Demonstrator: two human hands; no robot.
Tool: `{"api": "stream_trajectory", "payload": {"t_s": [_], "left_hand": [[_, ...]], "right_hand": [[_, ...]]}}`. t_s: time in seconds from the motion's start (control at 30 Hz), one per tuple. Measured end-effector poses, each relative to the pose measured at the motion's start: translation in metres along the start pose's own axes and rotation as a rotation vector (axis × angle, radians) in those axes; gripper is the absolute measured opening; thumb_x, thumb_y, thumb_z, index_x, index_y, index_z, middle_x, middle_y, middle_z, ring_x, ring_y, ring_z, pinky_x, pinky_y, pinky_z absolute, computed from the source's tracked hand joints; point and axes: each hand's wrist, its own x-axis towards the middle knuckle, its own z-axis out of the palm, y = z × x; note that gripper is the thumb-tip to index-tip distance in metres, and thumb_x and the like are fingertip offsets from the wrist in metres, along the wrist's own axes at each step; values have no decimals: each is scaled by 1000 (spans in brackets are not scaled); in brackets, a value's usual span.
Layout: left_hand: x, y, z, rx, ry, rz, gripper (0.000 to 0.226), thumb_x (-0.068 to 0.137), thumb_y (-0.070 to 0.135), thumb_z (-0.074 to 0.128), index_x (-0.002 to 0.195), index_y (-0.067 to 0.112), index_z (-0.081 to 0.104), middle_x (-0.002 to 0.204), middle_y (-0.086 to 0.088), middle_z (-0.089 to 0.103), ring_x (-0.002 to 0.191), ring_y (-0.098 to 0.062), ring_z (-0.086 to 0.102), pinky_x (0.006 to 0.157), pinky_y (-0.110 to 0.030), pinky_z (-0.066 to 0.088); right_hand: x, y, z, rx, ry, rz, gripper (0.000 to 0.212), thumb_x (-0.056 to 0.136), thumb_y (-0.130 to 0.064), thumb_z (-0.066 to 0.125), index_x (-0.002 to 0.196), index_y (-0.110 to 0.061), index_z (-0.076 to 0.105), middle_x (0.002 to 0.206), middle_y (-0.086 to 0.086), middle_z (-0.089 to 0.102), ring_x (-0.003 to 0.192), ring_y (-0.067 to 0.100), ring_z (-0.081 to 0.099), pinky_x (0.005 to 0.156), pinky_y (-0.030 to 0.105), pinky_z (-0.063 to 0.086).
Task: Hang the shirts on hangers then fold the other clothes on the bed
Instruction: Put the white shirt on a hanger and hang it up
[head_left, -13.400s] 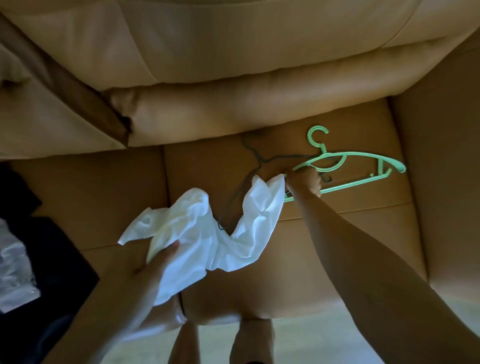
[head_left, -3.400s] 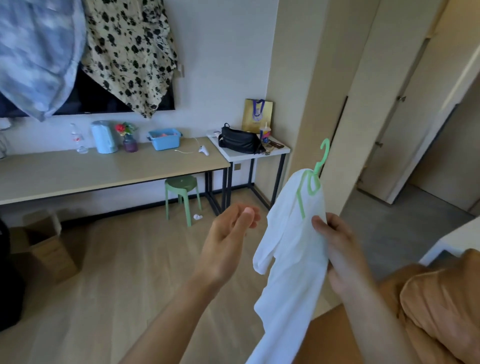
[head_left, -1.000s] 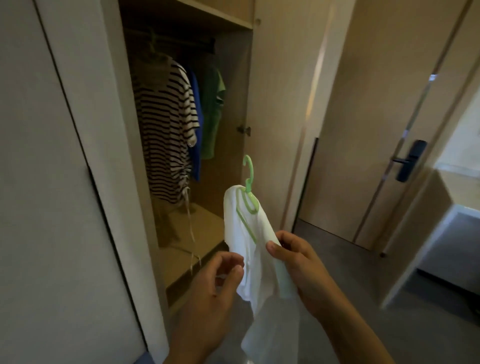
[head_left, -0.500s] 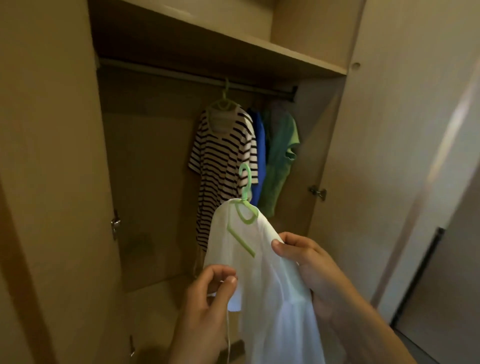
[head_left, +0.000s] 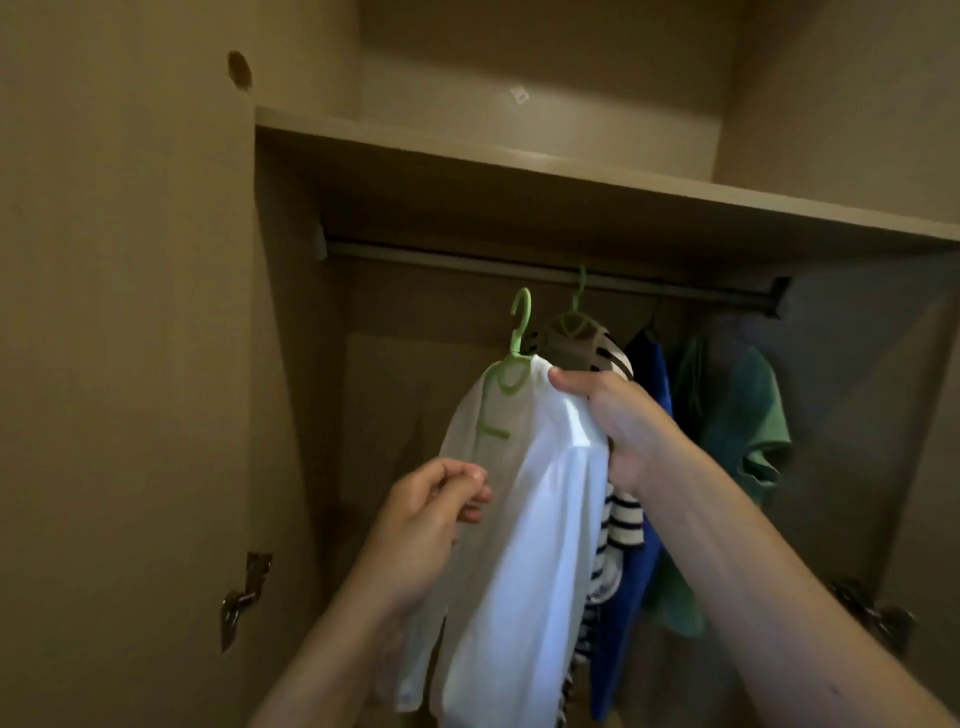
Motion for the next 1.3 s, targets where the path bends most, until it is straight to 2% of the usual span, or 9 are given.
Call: {"api": "stream_trajectory", "payload": {"t_s": [0.07, 0.2, 0.43, 0.6, 0.83, 0.93, 1.1, 1.2, 1.3], "left_hand": [[29, 16, 10, 38, 34, 44, 21, 101, 16, 51, 107, 4, 67, 100, -11, 70, 86, -12, 62, 65, -10, 46], [71, 35, 31, 90, 63, 82, 23, 102, 17, 50, 108, 3, 67, 104, -15, 69, 85, -11, 61, 59, -4, 45], [97, 38, 47, 135, 122, 70, 18, 99, 27, 54, 102, 18, 69, 103, -3, 71, 95, -13, 65, 74, -18, 48], [100, 34, 48, 143, 171, 50, 17, 100, 28, 54, 99, 22, 70, 99, 1, 72, 96, -14, 67, 76, -23, 49], [105, 32, 57, 149, 171, 37, 18, 101, 30, 52, 101, 23, 69, 101, 1, 71, 97, -14, 66, 83, -26, 49], [111, 31, 63, 161, 186, 37, 18, 101, 30, 52, 101, 22, 68, 101, 1, 70, 96, -13, 66, 86, -28, 49], [115, 25, 69, 169, 174, 14, 19, 101, 32, 52, 103, 22, 68, 103, 1, 70, 99, -15, 65, 90, -32, 49], [115, 21, 72, 171, 191, 11, 19, 101, 32, 52, 102, 23, 69, 102, 1, 71, 101, -17, 65, 92, -34, 49], [112, 17, 72, 169, 221, 12, 19, 100, 31, 52, 101, 25, 70, 100, 2, 72, 100, -17, 66, 93, -36, 51]], "right_hand": [[36, -20, -1, -22, -17, -27, 28, 94, -24, 66, 109, 0, 71, 95, 17, 77, 82, 32, 74, 82, 44, 61], [96, -56, 3, -10, 0, -84, 28, 93, -22, 68, 112, -1, 66, 95, 17, 74, 75, 29, 71, 60, 33, 56], [175, -78, 14, -7, -15, -118, 30, 93, -20, 66, 120, -9, 62, 111, 17, 67, 97, 34, 67, 91, 48, 57], [211, -68, 10, -23, 6, -81, 42, 92, -19, 65, 131, -5, 56, 111, 19, 66, 97, 36, 67, 93, 51, 56], [231, -45, -3, -107, -13, -57, 36, 96, -20, 61, 128, -3, 60, 110, 16, 67, 92, 30, 65, 84, 39, 55], [235, -40, -3, -162, -37, -78, 37, 97, -23, 60, 129, -3, 60, 114, 15, 67, 94, 29, 64, 70, 32, 49], [240, -32, -4, -321, -37, -109, 47, 98, -33, 59, 135, -4, 54, 124, 15, 64, 108, 31, 65, 91, 39, 54], [232, -30, -8, -352, -44, -162, 54, 98, -33, 61, 139, -1, 49, 125, 13, 60, 106, 27, 61, 80, 33, 46], [214, -26, -12, -292, 14, -258, 46, 96, -38, 64, 131, -12, 52, 128, 10, 59, 111, 27, 58, 83, 32, 40]]}}
